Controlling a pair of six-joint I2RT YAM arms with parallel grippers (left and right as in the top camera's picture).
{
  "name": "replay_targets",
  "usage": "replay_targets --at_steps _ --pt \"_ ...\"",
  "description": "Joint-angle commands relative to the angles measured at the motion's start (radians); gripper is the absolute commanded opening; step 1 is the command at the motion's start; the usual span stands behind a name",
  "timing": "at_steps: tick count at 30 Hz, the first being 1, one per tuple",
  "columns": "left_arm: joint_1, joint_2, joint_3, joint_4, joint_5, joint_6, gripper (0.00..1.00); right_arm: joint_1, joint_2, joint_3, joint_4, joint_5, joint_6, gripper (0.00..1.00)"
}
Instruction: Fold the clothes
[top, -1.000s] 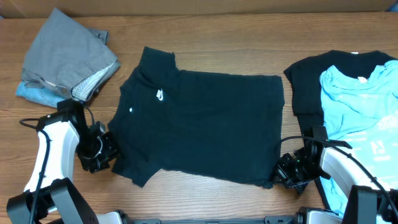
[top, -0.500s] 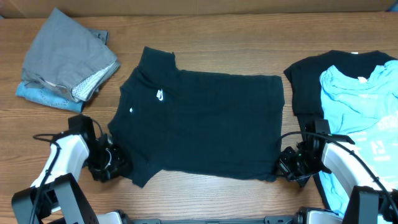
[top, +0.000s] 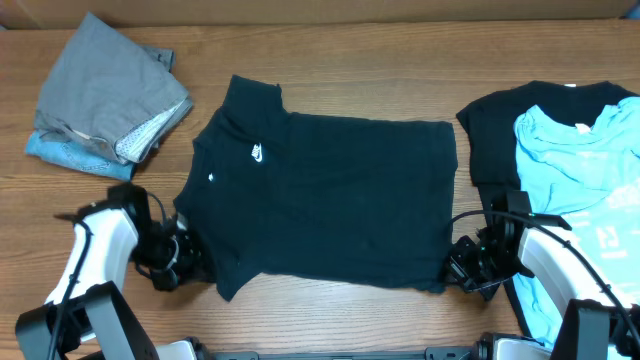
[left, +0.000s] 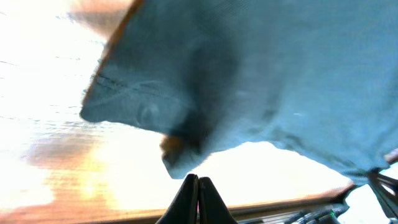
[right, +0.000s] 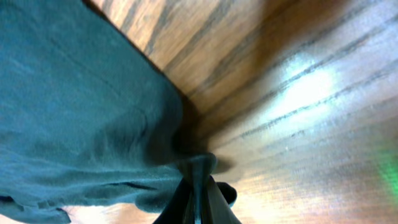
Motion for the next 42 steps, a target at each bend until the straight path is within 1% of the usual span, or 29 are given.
replay_targets --at_steps 1,4,7,9,12,14,16,20,22,27,30,33,36,38,40,42 --pt "0.0 -0.046 0.124 -0.05 -0.021 0.036 0.04 0.004 -0.008 0.056 -0.017 0.009 -0.021 0.04" --pt "0.0 -0.07 0.185 -0.074 -0.053 0.038 0.04 0.004 -0.026 0.085 -0.032 0.009 -0.021 0.04" --pt "-0.008 -0.079 0.19 -0.084 -0.045 0.043 0.05 0.004 -0.044 0.103 -0.036 0.009 -0.021 0.04" --pt "-0.027 -0.079 0.175 -0.097 -0.045 0.046 0.19 0.004 -0.048 0.103 -0.036 0.009 -0.02 0.04" --pt "-0.075 -0.079 0.116 -0.085 -0.022 0.04 0.36 0.004 -0.047 0.103 -0.036 0.009 -0.019 0.04" --pt "-0.117 -0.079 0.066 -0.042 0.031 0.023 0.41 0.004 -0.047 0.103 -0.033 0.009 -0.019 0.04" --pt "-0.163 -0.078 0.01 0.003 0.03 -0.029 0.46 0.004 -0.047 0.103 -0.028 0.021 -0.018 0.04" --pt "-0.217 -0.077 -0.082 0.071 0.03 -0.1 0.49 0.002 -0.047 0.103 -0.012 0.07 0.037 0.04" --pt "-0.222 -0.077 -0.115 0.093 0.03 -0.125 0.49 0.002 -0.047 0.103 0.005 0.065 0.042 0.04" --pt "-0.223 -0.077 -0.164 0.117 0.018 -0.129 0.42 0.002 -0.047 0.103 0.008 0.065 0.041 0.04" --pt "-0.223 -0.077 -0.193 0.145 0.006 -0.132 0.4 0.002 -0.047 0.103 0.01 0.065 0.041 0.04" --pt "-0.223 -0.077 -0.212 0.153 -0.005 -0.132 0.41 0.002 -0.047 0.103 0.009 0.065 0.041 0.04" --pt "-0.223 -0.077 -0.223 0.164 -0.004 -0.132 0.45 0.002 -0.047 0.103 0.01 0.065 0.041 0.04" --pt "-0.223 -0.077 -0.225 0.167 -0.004 -0.132 0.45 0.002 -0.047 0.103 0.01 0.065 0.041 0.04" --pt "-0.223 -0.076 -0.23 0.179 -0.029 -0.153 0.43 0.002 -0.047 0.103 0.011 0.065 0.04 0.04" --pt "-0.223 -0.076 -0.23 0.182 -0.031 -0.156 0.34 0.002 -0.047 0.103 0.013 0.065 0.04 0.04"
